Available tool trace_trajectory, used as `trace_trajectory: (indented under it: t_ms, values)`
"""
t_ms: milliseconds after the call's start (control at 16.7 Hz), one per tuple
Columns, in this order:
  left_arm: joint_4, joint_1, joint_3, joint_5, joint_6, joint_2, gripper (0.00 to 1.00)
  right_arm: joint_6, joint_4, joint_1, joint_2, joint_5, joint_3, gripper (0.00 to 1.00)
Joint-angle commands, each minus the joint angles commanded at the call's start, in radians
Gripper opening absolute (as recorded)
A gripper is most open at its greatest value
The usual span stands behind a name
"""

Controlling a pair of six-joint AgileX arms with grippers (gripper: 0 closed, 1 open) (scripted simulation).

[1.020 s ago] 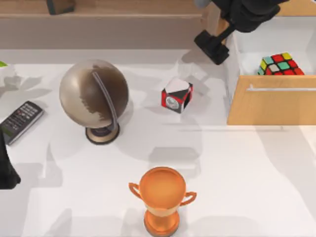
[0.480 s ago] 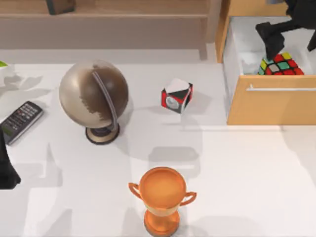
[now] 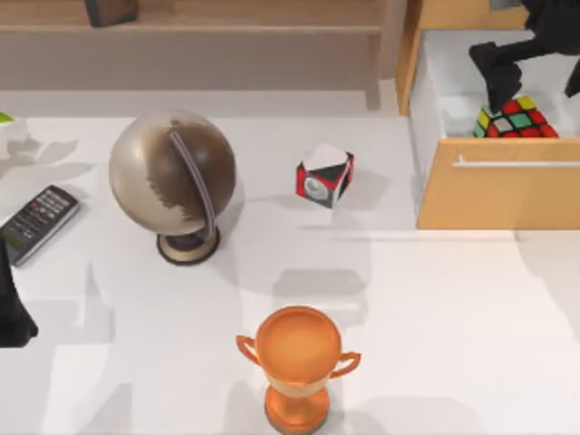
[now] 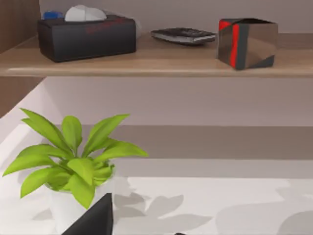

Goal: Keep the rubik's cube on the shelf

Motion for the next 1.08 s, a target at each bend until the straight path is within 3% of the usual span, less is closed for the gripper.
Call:
trace_trajectory:
  t_ms: [540,1080]
  values:
    - [0.0,0.0,0.0,0.0,0.0,0.0,1.0,0.072,-0.056,0.066,-0.098,0.005,-0.037,1.0]
    - [0.0,0.0,0.0,0.0,0.0,0.0,1.0,-0.001,0.214,-0.005,0.011,0.0,-0.207,1.0]
